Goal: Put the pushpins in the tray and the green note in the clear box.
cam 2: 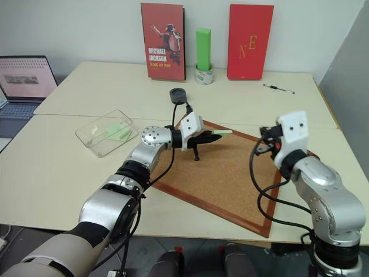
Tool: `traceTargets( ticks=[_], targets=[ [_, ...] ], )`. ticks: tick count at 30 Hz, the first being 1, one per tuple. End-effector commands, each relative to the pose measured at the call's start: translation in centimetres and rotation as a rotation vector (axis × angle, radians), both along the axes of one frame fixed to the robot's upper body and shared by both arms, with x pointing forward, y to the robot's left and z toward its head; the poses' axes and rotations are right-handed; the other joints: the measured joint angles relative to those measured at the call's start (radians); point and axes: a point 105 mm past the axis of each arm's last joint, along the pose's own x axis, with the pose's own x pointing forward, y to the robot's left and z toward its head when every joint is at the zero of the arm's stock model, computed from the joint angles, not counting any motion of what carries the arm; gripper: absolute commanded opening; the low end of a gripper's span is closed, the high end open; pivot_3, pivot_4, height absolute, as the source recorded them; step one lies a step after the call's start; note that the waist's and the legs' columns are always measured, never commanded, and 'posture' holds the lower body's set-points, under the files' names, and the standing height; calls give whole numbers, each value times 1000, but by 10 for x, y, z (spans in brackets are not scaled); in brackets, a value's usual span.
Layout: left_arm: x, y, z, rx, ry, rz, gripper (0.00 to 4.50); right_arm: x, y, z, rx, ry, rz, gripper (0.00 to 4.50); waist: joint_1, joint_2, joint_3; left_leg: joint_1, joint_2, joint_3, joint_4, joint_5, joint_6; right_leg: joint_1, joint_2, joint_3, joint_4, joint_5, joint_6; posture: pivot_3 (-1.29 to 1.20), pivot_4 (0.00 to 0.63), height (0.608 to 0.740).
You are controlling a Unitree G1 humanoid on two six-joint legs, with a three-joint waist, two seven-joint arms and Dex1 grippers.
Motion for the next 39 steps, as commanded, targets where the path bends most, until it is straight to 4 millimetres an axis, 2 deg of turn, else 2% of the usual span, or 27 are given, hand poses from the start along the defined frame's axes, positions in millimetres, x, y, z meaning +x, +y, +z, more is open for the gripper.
traceTargets(
  ticks=[1, 4, 8, 14, 21, 23, 28, 35, 37, 39],
  targets=[
    [-2, -1, 15, -39, -50, -1, 29, 1, -32, -8, -187, -20, -113, 0, -1, 0, 0, 0, 0, 0, 0, 0, 0, 0, 0, 0, 0, 0, 0, 0, 150, 740],
    [-4, -2, 17, -38, -64, -7, 29, 5, -52, -27, -308, 18, -158, 0, -7, 0, 0, 1, 0, 0, 0, 0, 0, 0, 0, 0, 1, 0, 0, 0, 150, 740],
    [-6, -4, 20, -41, -71, -10, 29, 15, -63, -49, -398, 68, -156, 0, -10, 0, 0, 2, 0, 1, 1, 0, 0, 0, 0, 1, 3, 0, 0, 0, 150, 740],
    [-8, -4, 21, -42, -71, -9, 29, 34, -77, -60, -442, 89, -165, 0, -9, 0, 0, 2, 0, 1, 2, 0, 0, 0, 0, 2, 3, 0, 0, 0, 150, 740],
    [-10, -3, 18, -39, -69, -6, 0, 40, -83, -68, -449, 106, -160, 1401, -6, 0, 0, 2, 0, 1, 1, 0, 0, 0, 0, 2, 2, 0, 0, 0, 150, 740],
    [-10, -3, 18, -39, -66, -5, 0, 40, -84, -66, -455, 99, -166, 1987, -6, 0, 0, 2, 0, 1, 1, 0, 0, 0, 0, 2, 2, 0, 0, 0, 150, 740],
    [-10, -3, 19, -41, -65, -3, 0, 40, -82, -55, -444, 63, -175, 2912, -6, 0, 0, 2, 0, 1, 2, 0, 0, 1, 0, 1, 3, 0, 0, 0, 150, 740],
    [-8, -2, 25, -63, -68, 8, 0, 34, -74, -29, -410, -19, -179, 2912, -6, 0, 0, 2, 0, 1, 2, 0, 0, 0, 0, 2, 3, 0, 0, 0, 150, 740],
    [-5, 1, 32, -81, -77, 30, 0, 31, -63, -12, -381, -72, -153, 2912, -5, 0, 0, 2, 0, 1, 2, 0, 0, 0, 0, 2, 3, 0, 0, 0, 150, 740],
    [1, 11, 42, -94, -95, 82, 0, 27, -40, 5, -318, -140, -50, 2912, -6, 0, 0, 2, 0, 1, 2, 0, 0, 0, 0, 2, 3, 0, 0, 0, 150, 740]
  ],
)
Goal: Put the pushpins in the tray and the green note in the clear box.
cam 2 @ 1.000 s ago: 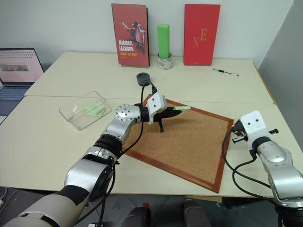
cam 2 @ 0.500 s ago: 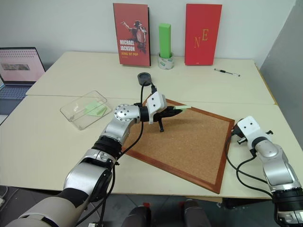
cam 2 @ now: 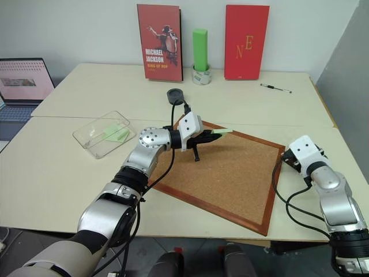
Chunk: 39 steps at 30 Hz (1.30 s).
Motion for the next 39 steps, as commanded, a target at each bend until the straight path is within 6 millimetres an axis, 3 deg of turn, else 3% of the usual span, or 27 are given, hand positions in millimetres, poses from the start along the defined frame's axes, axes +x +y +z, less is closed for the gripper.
traceTargets(
  ticks=[1, 5, 8, 14, 17, 21, 28, 39],
  targets=[
    [11, 17, 39, -73, -82, 93, 0, -8, 43, 49, 105, -152, 208, 2912, -1, 0, 0, 0, 0, 0, 0, 0, 0, 0, 0, 0, 0, 0, 0, 0, 150, 740],
    [17, 48, 50, -57, -79, 206, 0, -27, 109, 58, 251, -119, 565, 2912, -19, 0, 0, 1, 1, -1, 0, 0, 0, 0, 1, -1, 2, 0, 0, 0, 150, 740],
    [14, 92, 52, 37, -68, 338, 0, -44, 157, 62, 348, -56, 816, 2912, -26, 0, 0, 1, 1, -1, 0, 0, 0, 0, 1, -1, 1, 0, 0, 0, 150, 740],
    [5, 174, 58, 164, -32, 603, 0, -52, 199, 56, 408, 77, 1043, 2912, -29, 0, 1, 1, 2, -2, 0, 0, 0, 0, 1, -2, 2, 0, 0, 0, 150, 740],
    [3, 225, 51, 250, -1, 769, 0, -50, 220, 55, 407, 125, 1127, 2912, -27, 0, 1, 1, 2, -2, 1, 0, 0, 0, 1, -3, 2, 0, 0, 0, 150, 740],
    [3, 263, 48, 278, 20, 909, 0, -46, 239, 53, 384, 137, 1175, 2912, -22, 0, 1, 1, 2, -2, 0, 0, 0, 0, 1, -4, 2, 0, 0, 0, 150, 740],
    [1, 300, 34, 349, 70, 1015, 0, -50, 254, 46, 345, 160, 1229, 2912, -15, 0, 1, -1, 2, -2, 0, 0, 0, -2, 0, -4, 1, 0, -1, 0, 150, 740],
    [14, 307, 37, 395, 62, 1032, 0, -50, 257, 43, 346, 162, 1225, 2912, -3, 0, 1, 0, 2, -2, 1, 0, 0, -2, 0, -4, 2, 0, -1, 0, 150, 740]
  ],
)
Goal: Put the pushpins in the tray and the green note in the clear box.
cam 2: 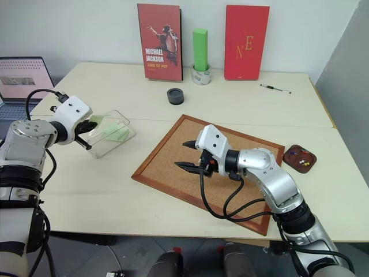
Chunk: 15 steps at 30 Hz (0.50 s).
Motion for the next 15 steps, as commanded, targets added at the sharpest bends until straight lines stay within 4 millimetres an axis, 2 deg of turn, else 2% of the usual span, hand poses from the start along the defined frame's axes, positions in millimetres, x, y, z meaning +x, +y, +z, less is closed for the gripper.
traceTargets(
  ticks=[1, 2, 5, 10, 15],
  targets=[
    [3, 5, 13, 45, -27, 3, 0, -4, 4, 10, 24, -37, 23, 2912, 1, 0, 0, 0, 0, 0, 0, 0, 0, 0, 0, 0, 0, 0, 0, 0, 150, 740],
    [3, 5, 13, 48, -24, 3, 0, -4, 4, 10, 24, -37, 23, 2912, 1, 0, 0, 0, 0, 0, 0, 0, 0, 0, 0, 0, 0, 0, 0, 0, 150, 740],
    [3, 6, 12, 47, -15, 0, 532, -5, 4, 10, 24, -35, 22, 2959, 1, 0, 0, 0, 0, 0, 0, 0, 0, 0, 0, 0, 0, 0, 0, 0, 150, 740],
    [3, 5, 11, 52, -9, -11, 1729, -4, 5, 10, 28, -36, 20, 2959, 1, 0, 0, 0, 0, 0, 0, 0, 0, 0, 0, 0, 0, 0, 0, 0, 150, 740],
    [3, 4, 12, 54, -9, -18, 2686, -3, 5, 10, 29, -34, 16, 2959, 1, 0, 0, 0, 0, 0, 0, 0, 0, 0, 0, 0, 0, 0, 0, 0, 150, 740]
  ],
)
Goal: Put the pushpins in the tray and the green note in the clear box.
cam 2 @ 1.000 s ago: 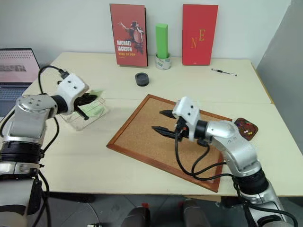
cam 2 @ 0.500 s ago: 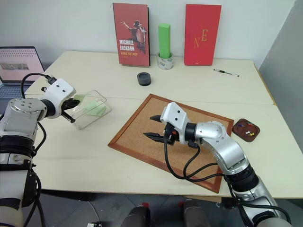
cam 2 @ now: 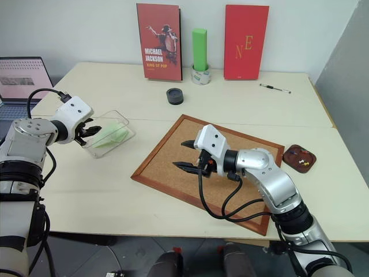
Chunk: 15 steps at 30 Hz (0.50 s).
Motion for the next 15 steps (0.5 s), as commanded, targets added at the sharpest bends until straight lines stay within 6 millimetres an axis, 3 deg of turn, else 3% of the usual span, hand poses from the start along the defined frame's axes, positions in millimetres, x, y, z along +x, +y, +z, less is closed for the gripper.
traceTargets(
  ticks=[1, 6, 11, 15],
  targets=[
    [1, 1, 16, 24, -35, -13, 2884, -2, 2, 9, 17, -36, 9, 2959, 0, 0, 0, 0, 0, 0, 0, 0, 0, 0, 0, 0, 0, 0, 0, 0, 150, 740],
    [0, 0, 23, 44, -45, -29, 3949, -1, 0, 12, 31, -42, -4, 2959, 0, 0, 0, 0, 0, 0, 0, 0, 0, 0, 0, 0, 0, 0, 0, 0, 150, 740],
    [0, -8, 46, -10, -131, -65, 3949, 1, -4, 20, 70, -58, -22, 2959, 0, 0, 0, 0, 0, 0, 0, 0, 0, 0, 0, 0, 0, 0, 0, 0, 150, 740],
    [1, -29, 71, -147, -219, -139, 3949, -1, -9, 29, 118, -79, -46, 2959, 0, 0, 0, 0, 0, 0, 0, 0, 0, 0, 0, 0, 0, 0, 0, 0, 150, 740]
  ],
)
